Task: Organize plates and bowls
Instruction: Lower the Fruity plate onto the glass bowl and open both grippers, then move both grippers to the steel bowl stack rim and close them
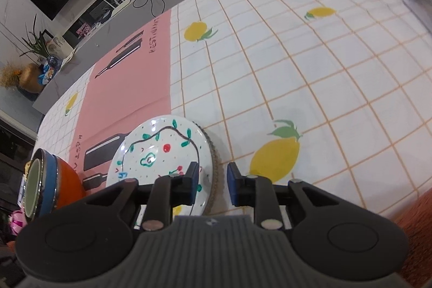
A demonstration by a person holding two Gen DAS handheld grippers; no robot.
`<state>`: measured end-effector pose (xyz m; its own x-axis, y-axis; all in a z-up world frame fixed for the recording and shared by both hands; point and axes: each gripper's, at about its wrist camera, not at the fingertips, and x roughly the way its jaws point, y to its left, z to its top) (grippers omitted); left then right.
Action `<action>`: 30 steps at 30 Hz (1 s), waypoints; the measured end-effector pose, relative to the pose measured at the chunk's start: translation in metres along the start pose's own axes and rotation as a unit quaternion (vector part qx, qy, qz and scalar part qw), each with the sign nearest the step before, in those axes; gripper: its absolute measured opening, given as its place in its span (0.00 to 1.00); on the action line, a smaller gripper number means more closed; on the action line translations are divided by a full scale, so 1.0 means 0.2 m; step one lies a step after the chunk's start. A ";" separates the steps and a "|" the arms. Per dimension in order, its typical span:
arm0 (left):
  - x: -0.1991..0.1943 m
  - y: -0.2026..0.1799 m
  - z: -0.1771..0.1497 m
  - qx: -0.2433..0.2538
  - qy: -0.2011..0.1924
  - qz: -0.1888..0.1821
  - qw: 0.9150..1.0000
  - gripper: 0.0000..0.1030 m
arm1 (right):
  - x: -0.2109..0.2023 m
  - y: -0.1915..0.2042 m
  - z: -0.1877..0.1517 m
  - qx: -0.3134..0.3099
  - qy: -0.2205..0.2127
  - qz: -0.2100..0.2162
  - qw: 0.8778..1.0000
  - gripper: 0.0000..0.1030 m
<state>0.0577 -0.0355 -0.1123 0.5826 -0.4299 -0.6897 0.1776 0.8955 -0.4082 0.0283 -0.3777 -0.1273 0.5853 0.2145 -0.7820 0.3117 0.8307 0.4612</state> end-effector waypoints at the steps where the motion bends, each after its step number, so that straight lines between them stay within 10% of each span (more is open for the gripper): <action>1: 0.00 0.00 0.00 0.002 0.000 -0.001 1.000 0.22 | 0.01 0.00 0.00 0.002 0.005 -0.001 1.000 0.22; 16: -0.19 -0.13 -0.01 0.085 -0.059 0.022 0.994 0.25 | -0.08 0.14 -0.07 -0.101 -0.059 -0.035 0.992 0.24; 23: -0.38 -0.16 0.06 0.094 -0.116 0.027 0.988 0.54 | -0.18 0.25 -0.18 -0.113 -0.108 -0.044 0.987 0.62; 30: -0.55 -0.09 0.16 0.080 -0.171 0.060 0.980 0.66 | -0.21 0.32 -0.23 -0.045 -0.080 -0.015 0.996 0.66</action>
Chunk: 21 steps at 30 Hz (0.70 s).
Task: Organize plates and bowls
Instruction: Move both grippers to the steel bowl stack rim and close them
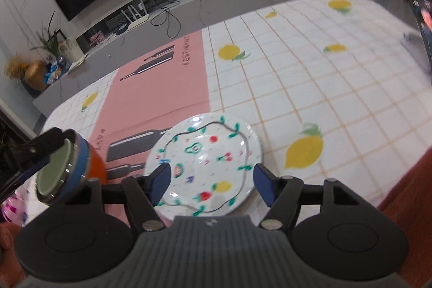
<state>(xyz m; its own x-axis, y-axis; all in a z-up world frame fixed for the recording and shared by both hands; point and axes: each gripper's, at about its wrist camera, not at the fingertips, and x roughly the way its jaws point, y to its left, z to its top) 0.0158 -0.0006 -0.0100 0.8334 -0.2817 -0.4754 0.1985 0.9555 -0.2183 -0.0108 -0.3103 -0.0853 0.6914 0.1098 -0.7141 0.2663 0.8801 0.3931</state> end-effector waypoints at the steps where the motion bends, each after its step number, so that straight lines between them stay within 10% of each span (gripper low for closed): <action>1: -0.01 0.03 0.02 -0.005 -0.006 0.013 1.000 0.66 | -0.01 0.02 0.00 0.007 0.001 0.006 1.000 0.67; 11: -0.03 0.39 0.10 -0.110 0.005 0.109 0.988 0.70 | -0.03 0.35 0.04 0.004 0.008 0.068 0.998 0.80; 21: 0.00 0.67 0.02 -0.221 0.045 0.095 0.970 0.70 | 0.15 0.63 0.03 0.004 0.071 0.102 0.992 0.80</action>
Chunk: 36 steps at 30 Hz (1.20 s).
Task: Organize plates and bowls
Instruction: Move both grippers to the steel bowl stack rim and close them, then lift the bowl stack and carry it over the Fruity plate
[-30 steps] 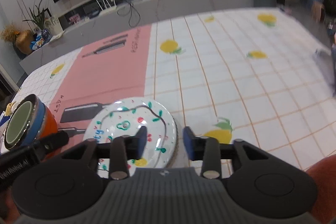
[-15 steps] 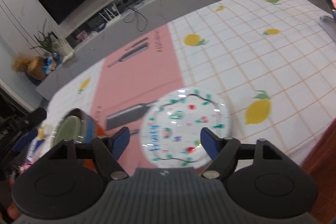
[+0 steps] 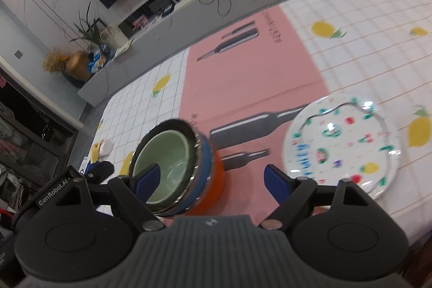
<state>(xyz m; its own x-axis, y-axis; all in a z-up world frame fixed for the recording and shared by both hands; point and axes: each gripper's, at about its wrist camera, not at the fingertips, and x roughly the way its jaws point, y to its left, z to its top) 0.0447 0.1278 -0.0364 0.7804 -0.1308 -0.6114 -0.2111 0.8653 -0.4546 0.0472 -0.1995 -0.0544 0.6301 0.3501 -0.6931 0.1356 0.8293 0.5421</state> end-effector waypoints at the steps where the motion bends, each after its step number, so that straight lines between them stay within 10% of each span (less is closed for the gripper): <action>1: 0.02 0.02 -0.01 -0.011 0.008 -0.007 1.000 0.70 | 0.03 0.00 0.00 0.006 0.008 0.001 1.000 0.80; 24: 0.39 0.10 -0.07 -0.075 0.129 0.001 0.989 0.57 | 0.50 -0.06 0.04 0.093 0.107 -0.002 0.990 0.61; 36: 0.39 0.08 -0.07 -0.062 0.126 -0.012 0.990 0.48 | 0.51 -0.08 0.04 0.100 0.115 0.022 0.988 0.49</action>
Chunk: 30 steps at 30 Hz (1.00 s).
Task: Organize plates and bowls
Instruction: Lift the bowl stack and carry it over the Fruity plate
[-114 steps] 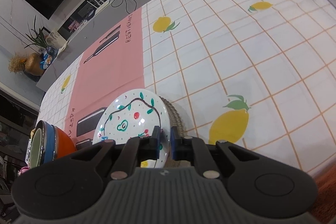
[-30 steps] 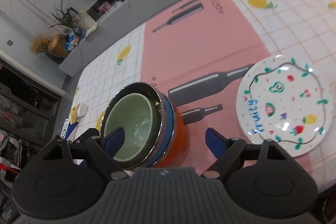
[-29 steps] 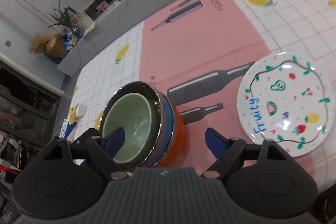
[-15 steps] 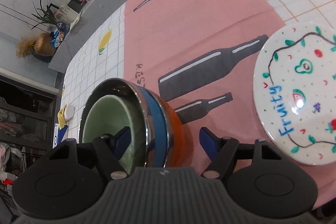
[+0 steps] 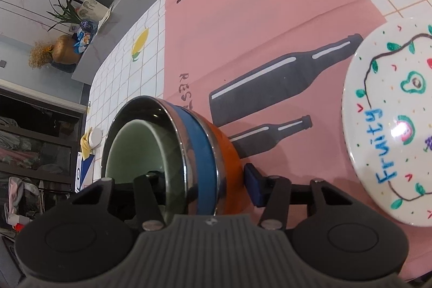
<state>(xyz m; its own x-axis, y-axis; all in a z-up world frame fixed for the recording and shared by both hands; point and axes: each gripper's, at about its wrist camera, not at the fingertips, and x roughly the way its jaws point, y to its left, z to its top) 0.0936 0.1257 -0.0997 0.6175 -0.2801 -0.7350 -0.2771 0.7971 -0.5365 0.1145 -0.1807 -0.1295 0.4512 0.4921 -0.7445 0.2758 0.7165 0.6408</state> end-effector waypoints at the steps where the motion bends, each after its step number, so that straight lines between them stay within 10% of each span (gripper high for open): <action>1: 0.00 0.00 0.00 0.002 -0.001 -0.001 1.000 0.48 | 0.00 0.00 0.00 0.002 0.001 0.001 1.000 0.48; 30: -0.18 -0.43 -0.25 0.090 0.016 -0.076 0.993 0.48 | -0.57 -0.22 -0.02 0.013 -0.068 0.001 0.998 0.47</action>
<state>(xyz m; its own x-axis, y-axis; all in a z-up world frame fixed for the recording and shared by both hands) 0.0582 0.0400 -0.0483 0.6178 -0.4189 -0.6655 -0.0448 0.8262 -0.5617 0.0468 -0.2655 -0.0729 0.5614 0.4208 -0.7126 0.2968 0.7014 0.6480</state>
